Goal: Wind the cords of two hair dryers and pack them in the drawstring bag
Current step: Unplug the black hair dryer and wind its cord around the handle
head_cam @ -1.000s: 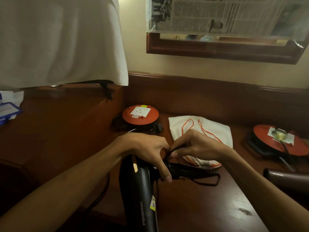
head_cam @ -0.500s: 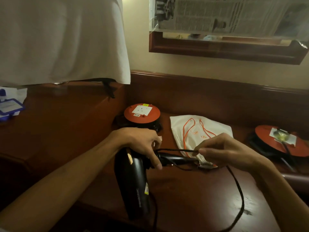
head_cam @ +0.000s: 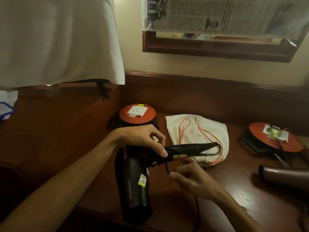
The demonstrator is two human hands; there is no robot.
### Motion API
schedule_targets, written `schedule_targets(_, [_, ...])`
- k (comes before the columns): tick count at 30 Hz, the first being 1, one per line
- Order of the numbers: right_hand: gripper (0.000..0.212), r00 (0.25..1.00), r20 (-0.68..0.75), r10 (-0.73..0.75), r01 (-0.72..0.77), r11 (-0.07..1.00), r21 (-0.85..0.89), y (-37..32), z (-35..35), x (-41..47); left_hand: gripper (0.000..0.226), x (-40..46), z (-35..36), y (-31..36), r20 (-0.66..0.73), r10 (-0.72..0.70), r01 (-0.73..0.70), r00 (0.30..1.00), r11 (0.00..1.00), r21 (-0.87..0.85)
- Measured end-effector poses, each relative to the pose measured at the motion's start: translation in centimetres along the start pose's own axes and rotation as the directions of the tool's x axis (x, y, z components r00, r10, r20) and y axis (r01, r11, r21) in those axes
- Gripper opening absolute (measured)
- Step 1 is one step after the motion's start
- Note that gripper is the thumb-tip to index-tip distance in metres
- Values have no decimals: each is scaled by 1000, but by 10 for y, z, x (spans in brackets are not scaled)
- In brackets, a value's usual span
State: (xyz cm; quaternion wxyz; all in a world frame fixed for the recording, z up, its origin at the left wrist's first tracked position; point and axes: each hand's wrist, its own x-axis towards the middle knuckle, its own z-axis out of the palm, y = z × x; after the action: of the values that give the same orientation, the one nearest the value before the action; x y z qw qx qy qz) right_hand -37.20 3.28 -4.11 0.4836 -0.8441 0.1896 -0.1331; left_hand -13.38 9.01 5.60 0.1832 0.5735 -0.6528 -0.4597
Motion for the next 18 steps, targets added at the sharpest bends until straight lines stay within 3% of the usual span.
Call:
schedule_targets(2, [24,993,43,113,-115,992,43,2,-6,12,15,0,6,9,54,-15,12,998,998,69])
schedule_targets(5, [79,978,156,136,-136,991,-11,1,-22,36,27,1,17,19,112,-80,56,990,978,201])
schedule_targets(6, [79,975,196,104,-94,994,-57,0,-27,43,33,0,19,21,119,-110,77,987,964,253])
schedule_targets(8, [54,972,224,68,-55,996,-65,-5,-37,49,43,-1,22,22,118,-167,121,979,937,327])
schedule_targets(12, [23,962,273,27,-34,999,20,-30,-55,48,54,-2,21,17,75,-202,156,977,903,401])
schedule_targets(18, [19,904,425,-41,108,985,-135,-49,-60,46,37,-2,25,13,141,-214,159,967,932,326])
